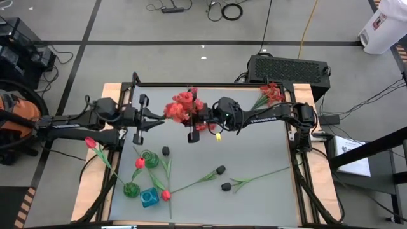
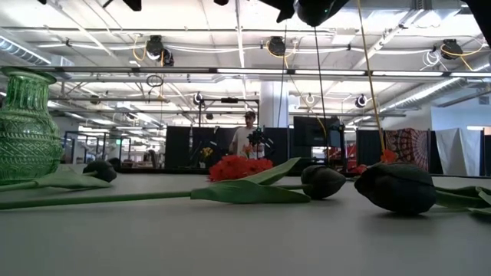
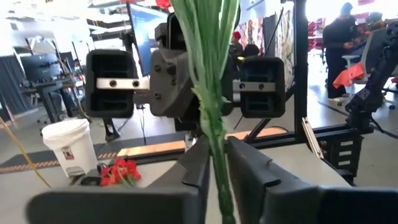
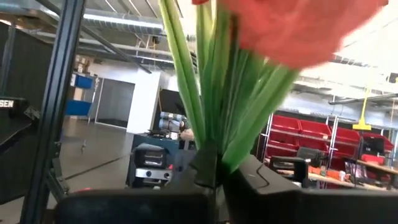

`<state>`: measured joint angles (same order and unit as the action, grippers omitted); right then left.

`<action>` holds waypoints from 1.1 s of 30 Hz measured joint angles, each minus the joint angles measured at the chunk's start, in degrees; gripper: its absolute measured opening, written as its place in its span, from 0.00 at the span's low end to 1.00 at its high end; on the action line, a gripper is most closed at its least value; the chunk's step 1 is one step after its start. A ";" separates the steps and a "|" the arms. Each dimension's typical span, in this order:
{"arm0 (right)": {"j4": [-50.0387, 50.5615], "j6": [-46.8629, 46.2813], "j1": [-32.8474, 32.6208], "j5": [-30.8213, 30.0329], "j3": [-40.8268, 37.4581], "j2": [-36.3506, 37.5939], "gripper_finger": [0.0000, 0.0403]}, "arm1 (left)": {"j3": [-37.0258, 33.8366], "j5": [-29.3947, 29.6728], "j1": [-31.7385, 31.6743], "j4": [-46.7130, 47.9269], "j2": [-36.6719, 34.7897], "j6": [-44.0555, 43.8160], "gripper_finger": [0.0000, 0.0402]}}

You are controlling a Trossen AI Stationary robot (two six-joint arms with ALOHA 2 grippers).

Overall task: Sort flowers into vase by color
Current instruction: Put the bottom orange flowers into the top green vase

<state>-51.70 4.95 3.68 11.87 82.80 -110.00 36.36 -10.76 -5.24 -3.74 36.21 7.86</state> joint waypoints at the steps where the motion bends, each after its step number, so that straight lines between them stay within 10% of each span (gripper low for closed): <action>1: 0.28 0.00 0.01 -0.07 0.01 0.00 0.01 | 0.00 0.00 -0.01 0.46 0.00 -0.06 0.20; 12: 20.01 2.13 0.07 -4.79 0.12 6.51 0.00 | 0.04 1.63 -0.01 3.62 -0.66 1.37 0.47; 33: 39.57 0.20 0.10 -7.40 0.09 12.53 0.00 | 0.07 3.28 -0.03 4.42 0.05 1.40 0.50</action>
<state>-12.14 5.15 3.77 4.47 82.88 -97.46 36.42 -7.49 -5.28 0.67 36.25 9.26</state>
